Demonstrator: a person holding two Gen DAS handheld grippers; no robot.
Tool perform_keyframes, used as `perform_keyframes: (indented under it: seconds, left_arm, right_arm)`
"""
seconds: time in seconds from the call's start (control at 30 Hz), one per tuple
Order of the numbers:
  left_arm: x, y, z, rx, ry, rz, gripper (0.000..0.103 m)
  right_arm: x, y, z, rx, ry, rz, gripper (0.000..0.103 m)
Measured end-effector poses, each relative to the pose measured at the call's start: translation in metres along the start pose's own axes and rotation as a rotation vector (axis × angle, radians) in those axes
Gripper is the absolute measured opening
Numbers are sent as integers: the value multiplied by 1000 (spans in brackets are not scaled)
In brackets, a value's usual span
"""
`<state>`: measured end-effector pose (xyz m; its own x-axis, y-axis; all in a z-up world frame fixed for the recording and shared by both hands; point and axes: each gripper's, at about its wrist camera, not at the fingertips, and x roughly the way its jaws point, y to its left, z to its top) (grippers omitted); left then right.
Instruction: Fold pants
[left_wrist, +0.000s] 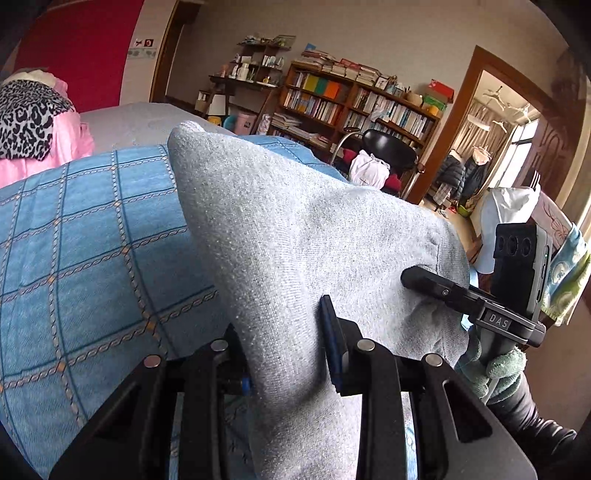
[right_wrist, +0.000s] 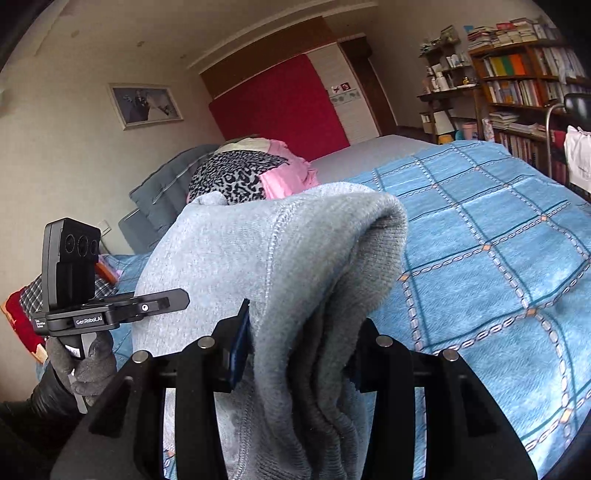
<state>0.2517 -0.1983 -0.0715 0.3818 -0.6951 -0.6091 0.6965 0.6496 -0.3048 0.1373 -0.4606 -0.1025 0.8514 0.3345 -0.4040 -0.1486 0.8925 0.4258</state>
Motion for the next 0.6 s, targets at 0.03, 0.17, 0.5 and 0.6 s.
perform_keyframes:
  seconds: [0.03,0.17,0.5,0.6]
  left_arm:
    - [11,-1,8,2,1,-8,30]
    - [54,0,36,11,9,-31,30]
    - [141,34,65,-65,69,-45,30]
    - [158,44,63,-78,92,-31,30]
  right_arm:
    - [1,-10,6,7,-3,-16,44]
    - [12,-45,25,27,-4,-70,44]
    - [75,-107,49,57,83,-156,44]
    - [91,-118,46,73,116,-168,44]
